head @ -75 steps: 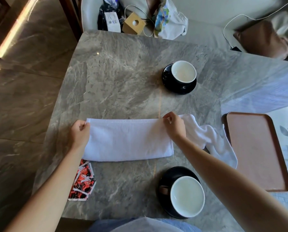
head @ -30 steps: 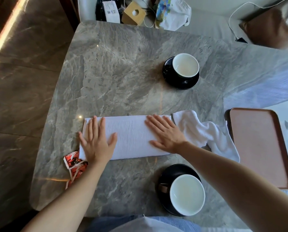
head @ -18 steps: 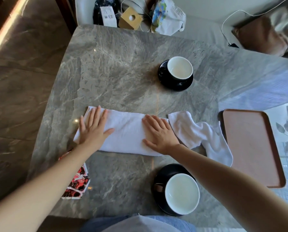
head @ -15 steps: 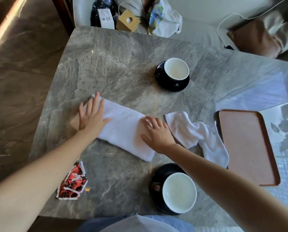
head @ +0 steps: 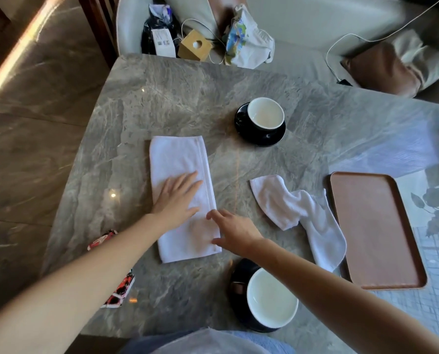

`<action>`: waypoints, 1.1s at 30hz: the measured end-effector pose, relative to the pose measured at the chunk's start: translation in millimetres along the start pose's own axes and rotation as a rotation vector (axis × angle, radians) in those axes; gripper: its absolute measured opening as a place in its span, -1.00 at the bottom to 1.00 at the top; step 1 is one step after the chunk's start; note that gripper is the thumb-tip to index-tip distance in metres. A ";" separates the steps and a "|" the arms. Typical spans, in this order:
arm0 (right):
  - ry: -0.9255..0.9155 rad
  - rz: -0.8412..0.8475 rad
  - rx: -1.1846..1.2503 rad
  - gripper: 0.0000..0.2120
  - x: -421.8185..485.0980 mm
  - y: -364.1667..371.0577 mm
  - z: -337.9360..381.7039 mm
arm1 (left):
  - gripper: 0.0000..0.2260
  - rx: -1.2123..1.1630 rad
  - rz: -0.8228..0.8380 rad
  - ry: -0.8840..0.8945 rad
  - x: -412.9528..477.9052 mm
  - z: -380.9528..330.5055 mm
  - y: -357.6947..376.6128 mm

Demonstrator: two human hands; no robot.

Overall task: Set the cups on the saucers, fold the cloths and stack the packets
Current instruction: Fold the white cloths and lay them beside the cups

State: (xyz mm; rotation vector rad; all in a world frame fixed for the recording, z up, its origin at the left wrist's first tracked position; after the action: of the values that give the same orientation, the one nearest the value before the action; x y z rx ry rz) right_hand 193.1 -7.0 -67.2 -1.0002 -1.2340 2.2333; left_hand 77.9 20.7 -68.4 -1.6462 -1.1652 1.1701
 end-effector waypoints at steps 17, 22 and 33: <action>-0.152 0.097 -0.121 -0.85 -11.7 4.2 20.4 | -0.71 -0.222 -0.092 0.058 -122.0 10.7 22.4; -0.113 0.095 -0.211 -0.77 -13.0 3.4 26.4 | -0.77 -0.132 -0.065 0.093 -124.8 -1.2 16.4; -0.036 0.097 -0.335 -0.79 -8.6 5.9 35.3 | -0.92 -0.246 -0.100 -0.005 -113.7 9.3 -6.9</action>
State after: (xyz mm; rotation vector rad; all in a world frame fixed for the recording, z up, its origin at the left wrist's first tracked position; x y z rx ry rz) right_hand 172.4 -35.4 -56.3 -1.1662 -1.6471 2.1672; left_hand 50.0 -85.7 -37.5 -1.7441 -1.4237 0.9996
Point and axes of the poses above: each hand's wrist, its own x-axis towards the middle knuckle, its own y-axis out of the palm, z = x × y, the point moved 10 cm from there along x, towards the middle knuckle, and after that the axes turned 2 degrees about -z, right-handed, at the moved point
